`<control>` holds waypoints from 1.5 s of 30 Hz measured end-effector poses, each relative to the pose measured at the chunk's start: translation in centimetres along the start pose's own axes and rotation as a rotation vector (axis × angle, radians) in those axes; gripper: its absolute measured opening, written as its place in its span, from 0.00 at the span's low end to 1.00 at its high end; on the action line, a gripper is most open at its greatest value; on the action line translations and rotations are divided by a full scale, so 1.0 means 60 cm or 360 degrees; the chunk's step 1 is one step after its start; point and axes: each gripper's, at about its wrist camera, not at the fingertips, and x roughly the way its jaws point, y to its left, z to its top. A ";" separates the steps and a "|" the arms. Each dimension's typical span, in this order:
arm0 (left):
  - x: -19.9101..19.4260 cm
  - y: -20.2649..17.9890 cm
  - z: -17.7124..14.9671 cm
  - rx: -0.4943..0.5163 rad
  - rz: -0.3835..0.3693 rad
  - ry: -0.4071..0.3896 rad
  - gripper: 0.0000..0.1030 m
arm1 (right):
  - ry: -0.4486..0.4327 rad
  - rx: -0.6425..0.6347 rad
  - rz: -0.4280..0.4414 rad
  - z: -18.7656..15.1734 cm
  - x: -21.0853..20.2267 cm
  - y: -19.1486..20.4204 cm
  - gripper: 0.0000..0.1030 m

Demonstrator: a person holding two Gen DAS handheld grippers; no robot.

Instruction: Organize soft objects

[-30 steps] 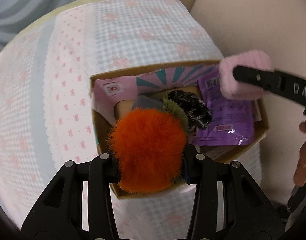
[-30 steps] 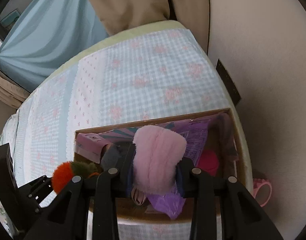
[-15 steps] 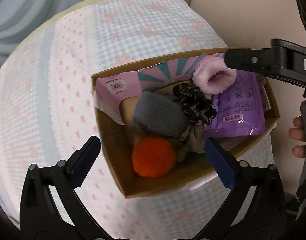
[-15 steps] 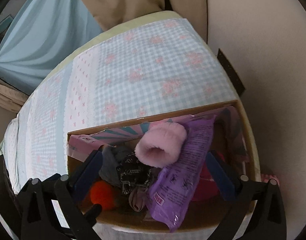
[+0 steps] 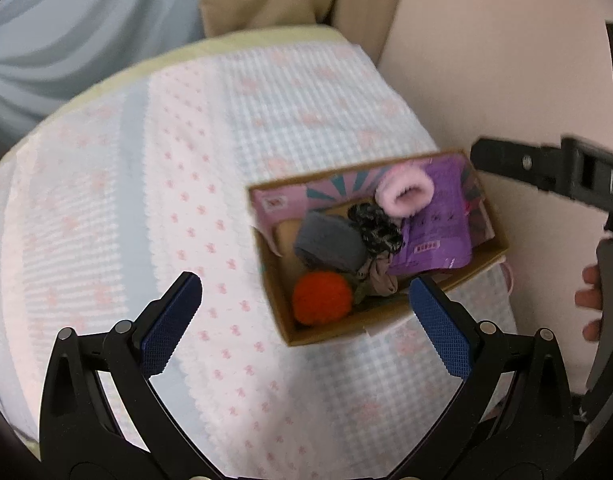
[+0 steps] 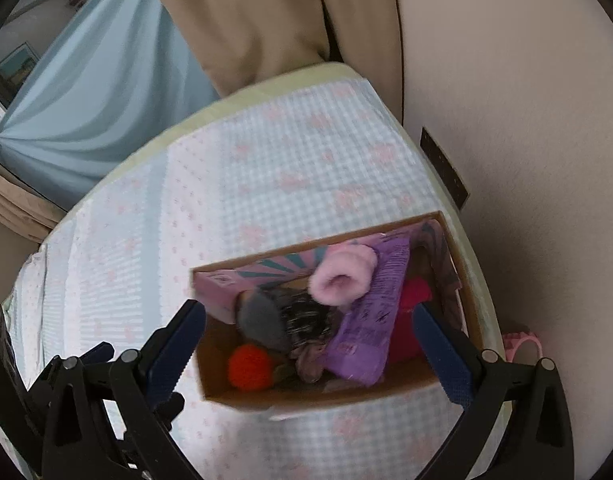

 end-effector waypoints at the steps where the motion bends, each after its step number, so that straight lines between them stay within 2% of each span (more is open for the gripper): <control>1: -0.031 0.012 0.000 -0.0014 0.0005 -0.0042 1.00 | -0.0014 -0.0001 0.0008 -0.002 -0.020 0.014 1.00; 6: -0.159 0.059 0.005 -0.0067 0.0054 -0.0227 1.00 | -0.0110 -0.0086 0.0041 -0.017 -0.106 0.091 1.00; 10: -0.287 0.111 -0.002 -0.0122 0.0146 -0.0446 1.00 | -0.0207 -0.0237 0.0059 -0.040 -0.187 0.176 1.00; 15: -0.419 0.175 -0.038 -0.0207 0.0266 -0.0696 1.00 | -0.0367 -0.0391 0.0045 -0.069 -0.282 0.259 1.00; 19: -0.485 0.211 -0.080 -0.0249 0.0353 -0.0793 1.00 | -0.0507 -0.0486 0.0047 -0.093 -0.348 0.313 1.00; 21: -0.504 0.223 -0.098 -0.0273 0.0383 -0.0815 1.00 | -0.0565 -0.0505 0.0067 -0.107 -0.374 0.334 1.00; 26: -0.547 0.254 -0.147 -0.0369 0.0372 -0.0876 1.00 | -0.0660 -0.0554 0.0083 -0.146 -0.414 0.370 1.00; 30: -0.575 0.255 -0.172 -0.0368 0.0405 -0.0933 1.00 | -0.0704 -0.0534 0.0080 -0.172 -0.432 0.377 1.00; 34: -0.591 0.238 -0.182 -0.0324 0.0424 -0.0974 1.00 | -0.0743 -0.0532 0.0045 -0.192 -0.439 0.378 1.00; 45: -0.590 0.209 -0.189 -0.0243 0.0411 -0.0986 1.00 | -0.0793 -0.0496 -0.0019 -0.205 -0.456 0.367 1.00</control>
